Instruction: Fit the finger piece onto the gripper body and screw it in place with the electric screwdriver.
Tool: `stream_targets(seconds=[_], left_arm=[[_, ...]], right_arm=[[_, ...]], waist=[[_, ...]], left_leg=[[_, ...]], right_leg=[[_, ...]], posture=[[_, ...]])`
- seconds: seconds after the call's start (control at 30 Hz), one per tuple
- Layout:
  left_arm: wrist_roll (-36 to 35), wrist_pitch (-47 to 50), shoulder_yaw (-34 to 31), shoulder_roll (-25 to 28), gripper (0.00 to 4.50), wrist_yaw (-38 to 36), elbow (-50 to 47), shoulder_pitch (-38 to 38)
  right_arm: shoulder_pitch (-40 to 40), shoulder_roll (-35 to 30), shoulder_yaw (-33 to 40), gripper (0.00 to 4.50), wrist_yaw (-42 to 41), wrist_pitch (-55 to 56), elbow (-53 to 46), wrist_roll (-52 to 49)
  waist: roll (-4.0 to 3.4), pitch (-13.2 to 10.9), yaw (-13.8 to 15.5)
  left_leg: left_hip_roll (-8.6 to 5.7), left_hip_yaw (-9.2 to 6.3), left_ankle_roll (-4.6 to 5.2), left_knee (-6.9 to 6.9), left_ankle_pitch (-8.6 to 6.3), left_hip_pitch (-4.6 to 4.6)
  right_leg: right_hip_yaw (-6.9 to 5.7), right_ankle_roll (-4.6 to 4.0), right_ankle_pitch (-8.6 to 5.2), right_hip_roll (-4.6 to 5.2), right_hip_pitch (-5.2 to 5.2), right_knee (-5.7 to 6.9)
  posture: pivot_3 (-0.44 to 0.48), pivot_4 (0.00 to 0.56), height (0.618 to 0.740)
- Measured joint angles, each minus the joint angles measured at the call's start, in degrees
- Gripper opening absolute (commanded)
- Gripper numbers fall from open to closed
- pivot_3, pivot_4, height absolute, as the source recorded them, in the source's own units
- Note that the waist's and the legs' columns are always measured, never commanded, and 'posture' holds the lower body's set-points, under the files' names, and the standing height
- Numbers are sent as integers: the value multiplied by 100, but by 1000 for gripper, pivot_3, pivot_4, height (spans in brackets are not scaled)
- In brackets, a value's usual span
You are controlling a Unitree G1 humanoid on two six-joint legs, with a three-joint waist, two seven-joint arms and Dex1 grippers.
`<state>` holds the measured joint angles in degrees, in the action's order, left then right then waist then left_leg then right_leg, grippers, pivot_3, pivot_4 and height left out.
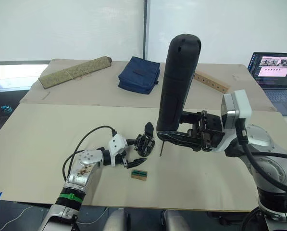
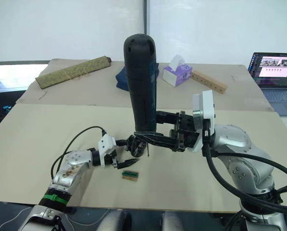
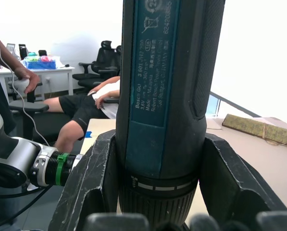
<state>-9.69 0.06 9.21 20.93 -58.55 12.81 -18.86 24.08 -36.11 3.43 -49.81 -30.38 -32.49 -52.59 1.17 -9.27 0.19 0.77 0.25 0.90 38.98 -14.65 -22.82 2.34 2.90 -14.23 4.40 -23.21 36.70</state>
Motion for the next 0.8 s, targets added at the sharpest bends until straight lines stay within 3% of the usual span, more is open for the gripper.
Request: stream_targets(seconds=[0.2, 0.7, 0.8], left_arm=[[48, 93, 138, -157, 4459, 62, 20, -110], [45, 160, 134, 12, 4459, 170, -28, -84], [42, 176, 98, 28, 3649, 178, -68, -44]], right_arm=[[63, 0, -1, 1925, 6, 0, 2, 0], [74, 0, -1, 1925, -30, 0, 56, 10], [133, -17, -6, 1925, -84, 0, 98, 10]], waist=[[0, 0, 25], [0, 0, -40], [0, 0, -72]], left_leg=[[-1, 0, 0, 0, 0, -2], [3, 0, 0, 0, 0, 4], [3, 0, 0, 0, 0, 4]], right_leg=[[0, 2, 1, -1, -1, -2], [0, 1, 1, -8, 0, 5], [1, 1, 1, -8, 0, 7]], posture=[[0, 150, 740], [0, 150, 740], [0, 150, 740]])
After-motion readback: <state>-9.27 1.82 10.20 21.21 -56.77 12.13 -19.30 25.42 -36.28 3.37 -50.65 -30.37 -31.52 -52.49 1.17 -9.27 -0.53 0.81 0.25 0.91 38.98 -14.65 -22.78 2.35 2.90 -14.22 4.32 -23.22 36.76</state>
